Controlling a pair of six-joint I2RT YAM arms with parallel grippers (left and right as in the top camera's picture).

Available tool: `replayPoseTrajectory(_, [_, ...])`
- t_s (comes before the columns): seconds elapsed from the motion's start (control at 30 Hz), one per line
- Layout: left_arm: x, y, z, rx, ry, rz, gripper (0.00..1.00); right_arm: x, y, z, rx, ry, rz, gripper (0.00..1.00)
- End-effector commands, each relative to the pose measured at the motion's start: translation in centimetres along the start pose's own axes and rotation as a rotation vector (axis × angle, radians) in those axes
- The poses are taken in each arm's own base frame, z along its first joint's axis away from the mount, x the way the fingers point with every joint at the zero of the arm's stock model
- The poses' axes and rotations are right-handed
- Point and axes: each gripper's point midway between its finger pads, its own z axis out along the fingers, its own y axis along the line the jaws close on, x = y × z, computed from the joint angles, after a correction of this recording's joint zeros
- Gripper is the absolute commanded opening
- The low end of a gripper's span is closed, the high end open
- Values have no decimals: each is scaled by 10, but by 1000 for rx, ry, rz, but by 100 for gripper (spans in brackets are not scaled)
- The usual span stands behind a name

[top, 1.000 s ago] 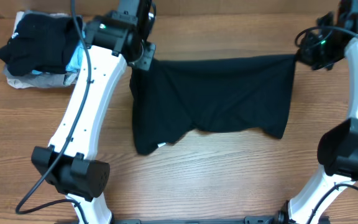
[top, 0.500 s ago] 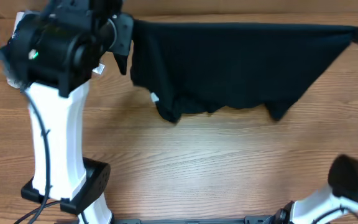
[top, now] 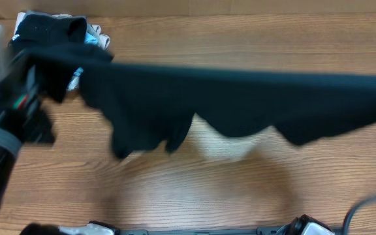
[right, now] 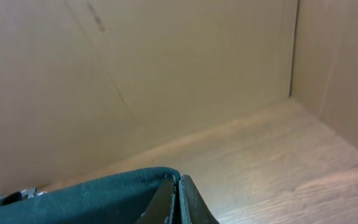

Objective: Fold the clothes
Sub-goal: 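Lift the shirt with both grippers and shake it out in the air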

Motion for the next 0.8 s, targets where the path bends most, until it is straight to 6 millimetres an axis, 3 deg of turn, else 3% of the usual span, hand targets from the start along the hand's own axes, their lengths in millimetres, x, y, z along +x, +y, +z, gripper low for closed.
replayPoseTrajectory(0.0, [-9,22,-28,-79,-76,-54,4,-5,-12,-10,86,-47,-5,4])
replayPoseTrajectory(0.1, [-7,22,-24,-84,-62,-50,4,-1,-14,-1,84,-14,4,4])
replayPoseTrajectory(0.2, [1,19,4,-115,6,-27,4,10,-26,26,98,77,34,4])
replayPoseTrajectory(0.47, [32,-9,131,-151,225,115,4,30,-50,121,43,304,85,4])
replayPoseTrajectory(0.6, [44,-18,207,-155,262,172,4,27,-70,194,27,339,91,4])
replayPoseTrajectory(0.63, [44,-21,231,-134,249,168,4,27,-71,224,-10,344,94,4])
replayPoseTrajectory(0.7, [40,-24,269,-89,200,141,4,27,-65,256,-87,340,98,4])
replayPoseTrajectory(0.77, [27,-26,288,-37,130,106,4,17,-57,278,-156,297,108,4])
